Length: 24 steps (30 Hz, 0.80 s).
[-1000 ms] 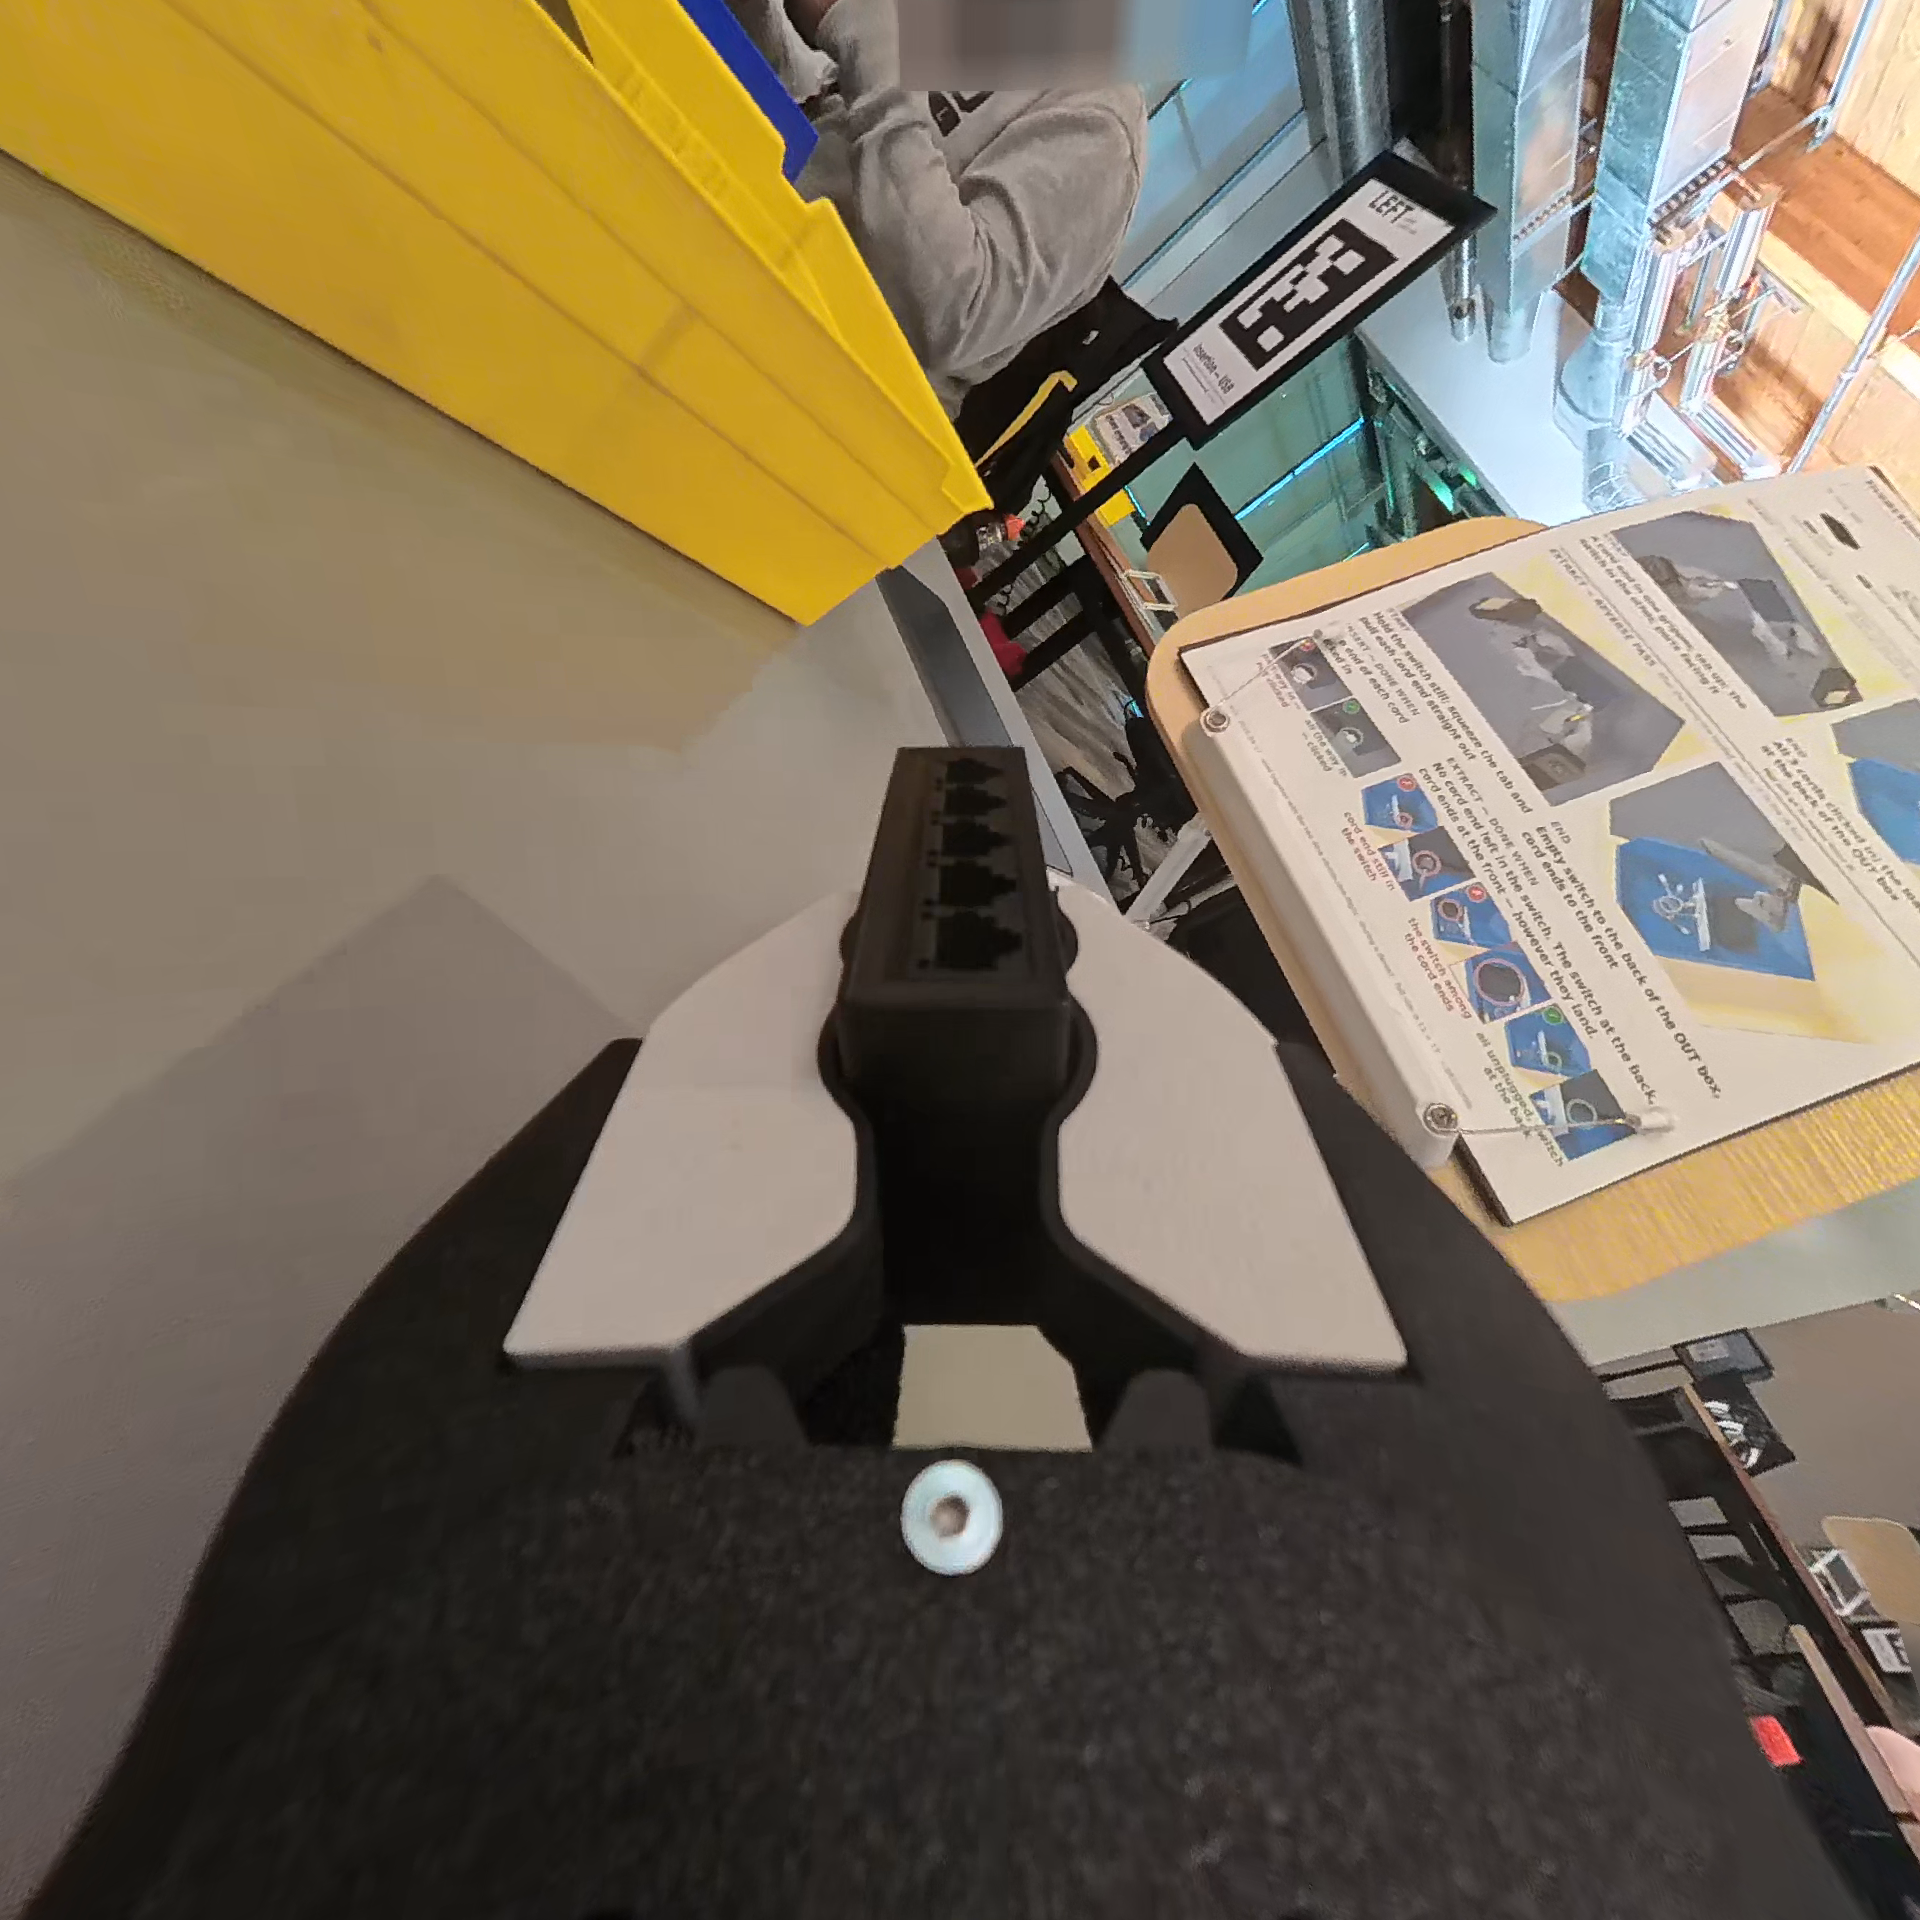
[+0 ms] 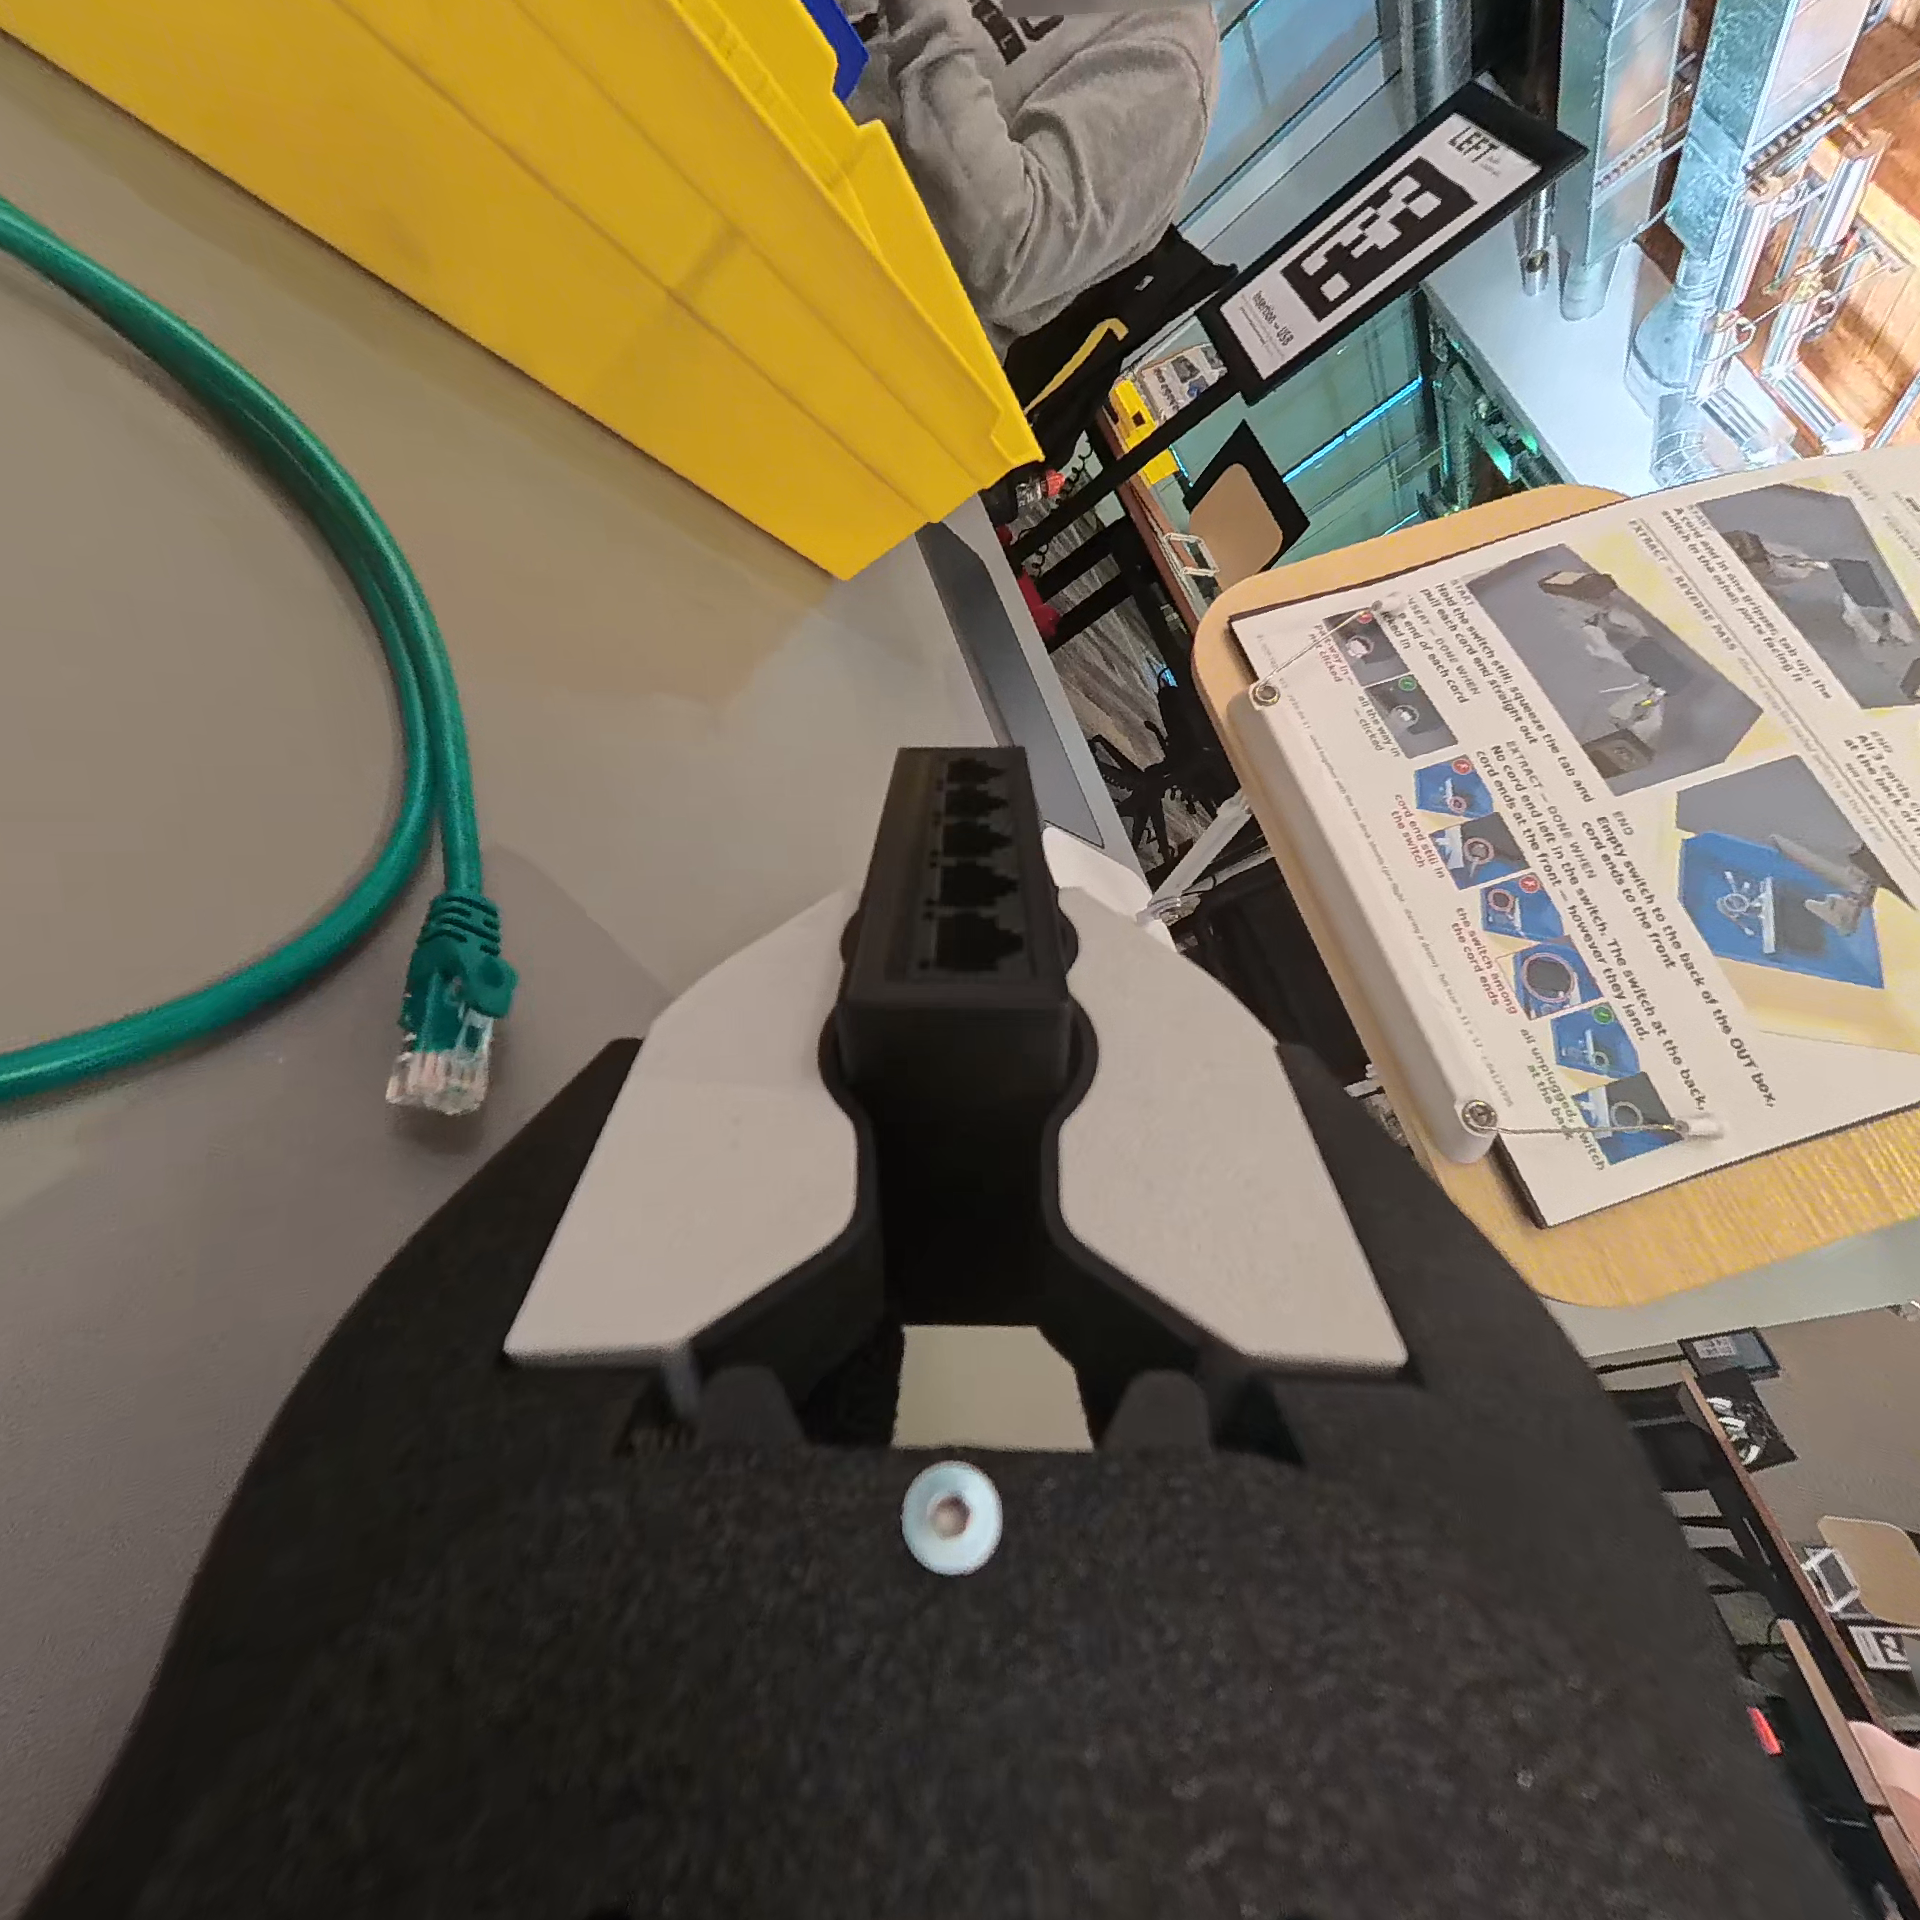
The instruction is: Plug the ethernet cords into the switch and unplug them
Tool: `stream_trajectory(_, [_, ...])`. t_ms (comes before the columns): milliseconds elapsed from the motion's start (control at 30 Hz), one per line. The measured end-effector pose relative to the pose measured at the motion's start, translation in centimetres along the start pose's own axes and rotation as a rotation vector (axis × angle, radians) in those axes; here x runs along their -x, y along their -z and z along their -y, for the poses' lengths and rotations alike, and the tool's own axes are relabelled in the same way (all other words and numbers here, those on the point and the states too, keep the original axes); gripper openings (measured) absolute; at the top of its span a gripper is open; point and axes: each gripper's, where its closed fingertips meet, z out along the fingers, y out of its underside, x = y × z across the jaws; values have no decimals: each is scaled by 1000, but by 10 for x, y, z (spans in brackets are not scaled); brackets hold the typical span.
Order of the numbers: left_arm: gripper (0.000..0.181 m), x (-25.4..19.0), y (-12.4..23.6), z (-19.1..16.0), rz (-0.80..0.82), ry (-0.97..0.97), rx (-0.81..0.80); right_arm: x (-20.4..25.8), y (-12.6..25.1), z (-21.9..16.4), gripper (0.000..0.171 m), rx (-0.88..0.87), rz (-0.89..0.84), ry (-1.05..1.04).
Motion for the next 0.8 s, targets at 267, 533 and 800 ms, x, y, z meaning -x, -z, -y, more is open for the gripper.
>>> stream_trajectory(267, [21, 60, -12, 14, 45, 122, 19, -1, 1, 1, 30, -6, -2, -8])
stream_trajectory(533, [23, 131, -57, 22, -5, 155, 41, -3, 2, 0, 30, -7, -4, -20])
stream_trajectory(800, [12, 133, -84, 3, -55, 248, 117, -3, 2, 0, 30, -20, 7, -41])
